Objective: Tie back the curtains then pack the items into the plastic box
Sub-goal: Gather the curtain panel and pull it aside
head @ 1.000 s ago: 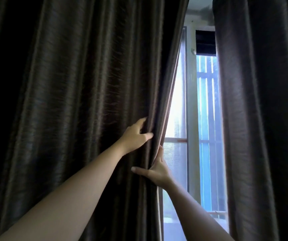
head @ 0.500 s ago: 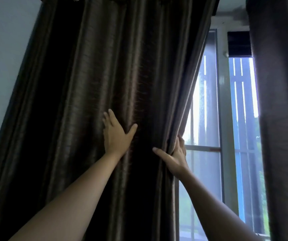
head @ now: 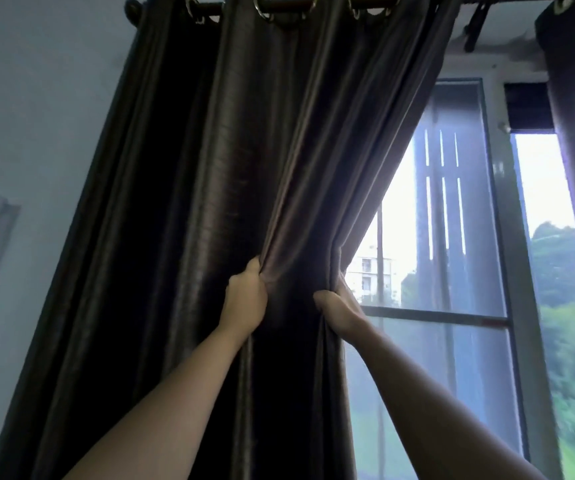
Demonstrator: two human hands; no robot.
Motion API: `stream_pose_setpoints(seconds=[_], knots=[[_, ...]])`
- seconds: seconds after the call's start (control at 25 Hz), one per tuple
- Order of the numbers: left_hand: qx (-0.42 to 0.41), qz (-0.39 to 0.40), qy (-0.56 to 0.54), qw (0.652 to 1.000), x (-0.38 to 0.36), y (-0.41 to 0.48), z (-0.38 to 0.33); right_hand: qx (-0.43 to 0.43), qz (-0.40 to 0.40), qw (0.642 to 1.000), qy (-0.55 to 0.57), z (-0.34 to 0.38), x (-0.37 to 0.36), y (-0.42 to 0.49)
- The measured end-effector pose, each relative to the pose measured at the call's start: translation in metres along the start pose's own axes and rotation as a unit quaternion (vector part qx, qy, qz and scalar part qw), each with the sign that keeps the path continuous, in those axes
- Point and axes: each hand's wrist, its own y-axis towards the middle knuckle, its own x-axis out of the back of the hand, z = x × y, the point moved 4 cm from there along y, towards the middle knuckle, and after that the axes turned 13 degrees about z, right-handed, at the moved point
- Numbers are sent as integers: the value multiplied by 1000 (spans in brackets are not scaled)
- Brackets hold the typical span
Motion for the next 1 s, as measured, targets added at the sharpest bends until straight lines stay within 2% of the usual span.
stream_pose_setpoints(seconds=[0.28, 0.4, 0.52, 0.64, 0.68, 0.76, 0.88, 1.0], knots=[[-44, -19, -34, 998, 61, 10, 58, 2, 27, 999, 26, 22, -97, 54], [-32, 1, -66, 997, 74, 16, 80, 14, 74, 997, 17, 30, -123, 60], [-47, 47, -103, 992, 82, 14, 85, 43, 71, 996, -39, 41, -127, 65], [-72, 124, -187, 972, 89, 4, 81, 70, -13, 996, -46, 58, -110, 65], [-79, 128, -204, 967, 95, 2, 79, 73, -50, 995, -49, 59, -101, 69], [-119, 62, -185, 974, 117, 4, 80, 38, -90, 993, -62, 67, -88, 74], [-170, -131, -53, 975, 164, 13, 94, 1, -101, 993, -69, 78, -78, 85], [-90, -225, 12, 970, 198, 27, 117, -14, -102, 988, -112, 90, -70, 101]])
